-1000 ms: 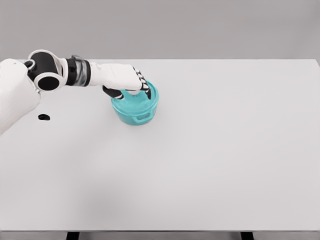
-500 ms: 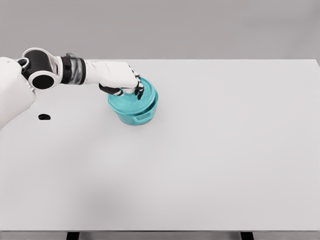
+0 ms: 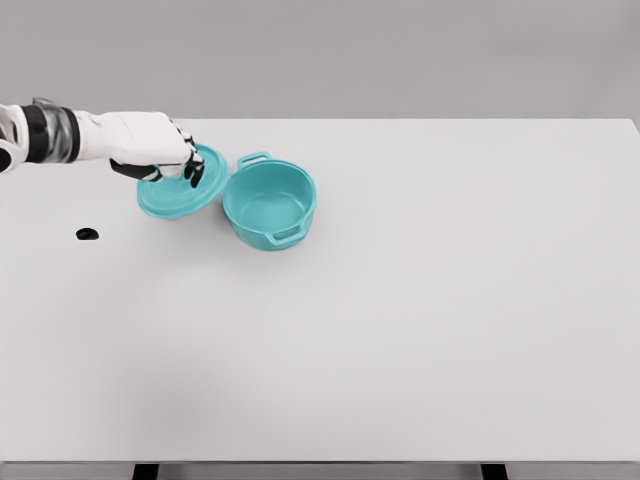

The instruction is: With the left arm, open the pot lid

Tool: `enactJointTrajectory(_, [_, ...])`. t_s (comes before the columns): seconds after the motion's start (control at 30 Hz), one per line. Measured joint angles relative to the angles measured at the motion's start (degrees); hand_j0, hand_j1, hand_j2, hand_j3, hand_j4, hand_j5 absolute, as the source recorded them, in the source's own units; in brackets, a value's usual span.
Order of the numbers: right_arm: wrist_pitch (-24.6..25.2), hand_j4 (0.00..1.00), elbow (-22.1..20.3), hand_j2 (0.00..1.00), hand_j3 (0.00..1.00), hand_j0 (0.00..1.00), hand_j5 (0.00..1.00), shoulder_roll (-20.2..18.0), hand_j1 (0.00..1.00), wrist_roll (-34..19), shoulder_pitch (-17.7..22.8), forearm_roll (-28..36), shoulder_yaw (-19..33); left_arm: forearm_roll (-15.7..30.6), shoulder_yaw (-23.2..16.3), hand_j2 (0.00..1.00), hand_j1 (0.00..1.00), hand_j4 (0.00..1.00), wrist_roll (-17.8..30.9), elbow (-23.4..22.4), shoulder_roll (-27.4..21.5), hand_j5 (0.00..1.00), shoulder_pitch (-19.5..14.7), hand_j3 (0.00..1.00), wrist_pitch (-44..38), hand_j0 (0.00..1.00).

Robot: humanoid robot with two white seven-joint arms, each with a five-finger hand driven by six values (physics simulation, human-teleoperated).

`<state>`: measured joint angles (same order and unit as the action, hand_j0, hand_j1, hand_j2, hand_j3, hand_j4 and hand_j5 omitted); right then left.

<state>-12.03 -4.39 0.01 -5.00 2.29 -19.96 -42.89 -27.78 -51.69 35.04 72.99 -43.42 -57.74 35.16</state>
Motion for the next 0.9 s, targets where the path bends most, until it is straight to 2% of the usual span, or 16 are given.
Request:
enactJointTrajectory(0.17, [0.00, 1.00, 0.00, 1.00, 1.00, 1.00, 1.00, 0.00, 1.00, 0.00, 0.00, 0.00, 0.00, -0.04, 0.03, 0.54, 0.54, 0.54, 0.00, -0.21, -1.37, 0.54, 0.79, 0.54, 0.00, 0.54])
enactJointTrajectory(0.23, [0.00, 1.00, 0.00, 1.00, 1.00, 1.00, 1.00, 0.00, 1.00, 0.00, 0.00, 0.01, 0.00, -0.03, 0.03, 0.74, 0.74, 0.74, -0.01, -0.28, -1.58, 0.74, 0.79, 0.74, -0.01, 0.74])
enactJointTrajectory(0.27, [0.00, 1.00, 0.00, 1.00, 1.00, 1.00, 1.00, 0.00, 1.00, 0.00, 0.00, 0.00, 0.00, -0.02, 0.06, 0.93, 0.93, 0.93, -0.01, -0.31, -1.64, 0.93, 0.79, 0.93, -0.01, 0.93])
enactJointTrajectory(0.3, [0.00, 1.00, 0.00, 1.00, 1.00, 1.00, 1.00, 0.00, 1.00, 0.00, 0.00, 0.00, 0.00, -0.02, 0.07, 1.00, 1.00, 1.00, -0.01, -0.36, -1.69, 1.00, 0.79, 1.00, -0.02, 1.00])
enactJointTrajectory(0.5, [0.00, 1.00, 0.00, 1.00, 1.00, 1.00, 1.00, 0.00, 1.00, 0.00, 0.00, 0.00, 0.00, 0.19, 0.05, 1.00, 1.00, 1.00, -0.02, -0.96, -1.81, 1.00, 0.88, 1.00, -0.03, 1.00])
enactJointTrajectory(0.6, [0.00, 1.00, 0.00, 1.00, 1.00, 1.00, 1.00, 0.00, 1.00, 0.00, 0.00, 0.00, 0.00, 0.93, 0.08, 1.00, 1.00, 1.00, -0.02, -2.90, -2.25, 1.00, 1.05, 1.00, -0.05, 1.00])
enactJointTrajectory(0.73, [0.00, 1.00, 0.00, 1.00, 1.00, 1.00, 1.00, 0.00, 1.00, 0.00, 0.00, 0.00, 0.00, 4.07, 0.27, 1.00, 1.00, 1.00, -0.01, -5.89, -6.96, 1.00, 3.34, 1.00, 0.00, 1.00])
enactJointTrajectory(0.9, [0.00, 1.00, 0.00, 1.00, 1.00, 1.00, 1.00, 0.00, 1.00, 0.00, 0.00, 0.00, 0.00, 7.68, 0.43, 1.00, 1.00, 1.00, -0.01, -6.47, -10.47, 1.00, 3.43, 1.00, -0.01, 1.00])
